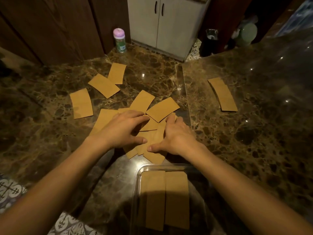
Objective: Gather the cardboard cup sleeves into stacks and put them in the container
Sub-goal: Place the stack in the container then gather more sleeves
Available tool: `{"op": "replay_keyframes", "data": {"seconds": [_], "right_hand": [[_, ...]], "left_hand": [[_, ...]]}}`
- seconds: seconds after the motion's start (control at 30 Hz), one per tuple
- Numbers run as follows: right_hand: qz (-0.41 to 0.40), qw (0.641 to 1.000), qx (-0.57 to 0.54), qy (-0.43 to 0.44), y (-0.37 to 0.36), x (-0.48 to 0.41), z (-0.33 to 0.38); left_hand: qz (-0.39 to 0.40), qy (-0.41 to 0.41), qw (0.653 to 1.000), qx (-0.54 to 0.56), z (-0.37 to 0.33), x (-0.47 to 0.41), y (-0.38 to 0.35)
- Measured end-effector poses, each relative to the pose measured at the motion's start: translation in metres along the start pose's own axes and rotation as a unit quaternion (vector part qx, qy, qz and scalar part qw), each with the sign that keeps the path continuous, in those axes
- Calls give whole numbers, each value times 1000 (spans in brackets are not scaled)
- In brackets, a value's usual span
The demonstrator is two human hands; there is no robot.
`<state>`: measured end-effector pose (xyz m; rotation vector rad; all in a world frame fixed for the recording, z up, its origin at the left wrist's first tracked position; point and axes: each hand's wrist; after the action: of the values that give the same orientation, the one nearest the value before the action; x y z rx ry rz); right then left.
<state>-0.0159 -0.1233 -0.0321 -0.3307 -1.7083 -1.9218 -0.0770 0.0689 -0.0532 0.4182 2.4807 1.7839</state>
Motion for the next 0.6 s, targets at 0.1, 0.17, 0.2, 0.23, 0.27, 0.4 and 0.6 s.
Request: {"op": "replay_keyframes", "data": {"seconds": [0.1,0.17,0.2,0.23,0.27,0.4,0.6], "right_hand": [[-3,999,-35,-5,3,-2,0],[2,997,-71,-15,7,-3,-5],[7,996,-89,-19,9,-3,-7],[13,994,-108,-18,11,-4,-11],[19,991,-130,-13,12,-5,-14],[47,971,-235,21,22,-10,-38],[100,941,-312,83,60,-9,-91]], "left_hand": [[-24,-17,1000,2,-5,3,-1],[-39,-36,999,-8,-11,6,-5],[-48,-49,998,-18,-13,8,-7],[-56,-60,996,-24,-15,10,-9],[-65,-67,996,-14,-16,11,-10],[-118,-20,987,106,-15,12,-1],[-171,85,940,282,-7,13,19]]}}
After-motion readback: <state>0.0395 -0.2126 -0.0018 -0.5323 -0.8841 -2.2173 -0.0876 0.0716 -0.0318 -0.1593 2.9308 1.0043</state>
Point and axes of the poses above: each hand's wrist, its own x-axis away from the middle knuckle, its own y-axis out of the back of the hand, z = x × y, and after that the axes turned 8 degrees about -y, right-handed
